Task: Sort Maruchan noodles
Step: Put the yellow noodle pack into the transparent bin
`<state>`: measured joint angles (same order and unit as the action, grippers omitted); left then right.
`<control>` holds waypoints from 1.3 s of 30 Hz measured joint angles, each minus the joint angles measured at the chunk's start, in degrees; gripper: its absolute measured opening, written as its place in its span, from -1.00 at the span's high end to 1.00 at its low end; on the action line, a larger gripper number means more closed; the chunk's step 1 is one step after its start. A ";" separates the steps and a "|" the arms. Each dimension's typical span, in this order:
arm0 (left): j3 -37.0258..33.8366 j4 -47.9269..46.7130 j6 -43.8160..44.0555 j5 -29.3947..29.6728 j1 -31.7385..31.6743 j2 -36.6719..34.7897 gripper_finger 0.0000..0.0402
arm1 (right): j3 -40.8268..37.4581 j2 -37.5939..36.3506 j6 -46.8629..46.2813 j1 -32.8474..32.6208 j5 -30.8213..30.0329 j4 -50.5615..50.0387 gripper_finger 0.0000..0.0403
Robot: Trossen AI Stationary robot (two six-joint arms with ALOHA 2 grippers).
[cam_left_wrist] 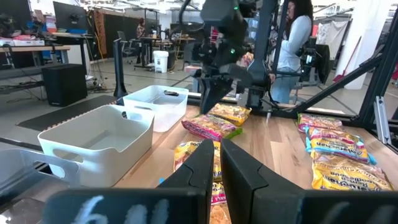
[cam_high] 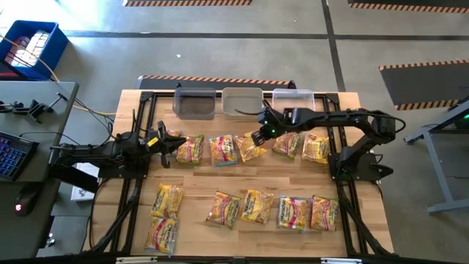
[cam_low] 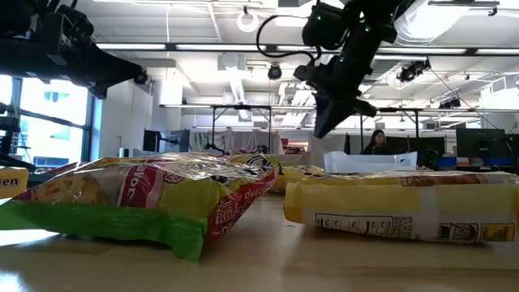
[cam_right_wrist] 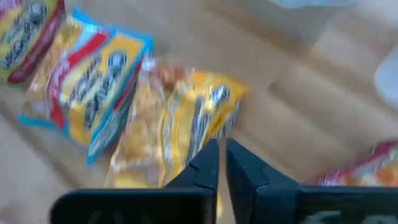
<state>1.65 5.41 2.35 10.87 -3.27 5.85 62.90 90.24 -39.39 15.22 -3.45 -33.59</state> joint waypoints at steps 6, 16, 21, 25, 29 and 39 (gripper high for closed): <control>0.00 -0.01 0.38 -0.02 0.00 0.00 0.91 | -3.02 -0.02 -4.91 0.80 13.00 1.12 0.32; 0.00 0.00 0.42 -0.02 0.00 0.00 0.91 | -21.34 -0.02 -25.37 -2.39 11.20 32.24 -0.37; 0.00 0.00 0.44 -0.02 -0.01 0.00 0.91 | -26.23 -0.02 -33.98 -5.07 5.45 37.75 -0.37; 0.00 0.00 0.44 -0.02 -0.02 0.00 0.91 | -25.85 -0.02 -36.77 -7.39 4.25 37.66 -0.37; 0.00 0.00 0.46 -0.02 0.00 0.00 0.91 | -25.58 0.21 -43.04 -9.60 0.80 37.21 -0.37; 0.00 0.00 0.46 -0.04 -0.01 0.00 0.91 | -25.54 6.17 -50.70 -13.72 -9.52 45.58 -0.37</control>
<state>1.65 5.41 2.81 10.83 -3.27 5.85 37.36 96.40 -90.09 1.50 -12.97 11.99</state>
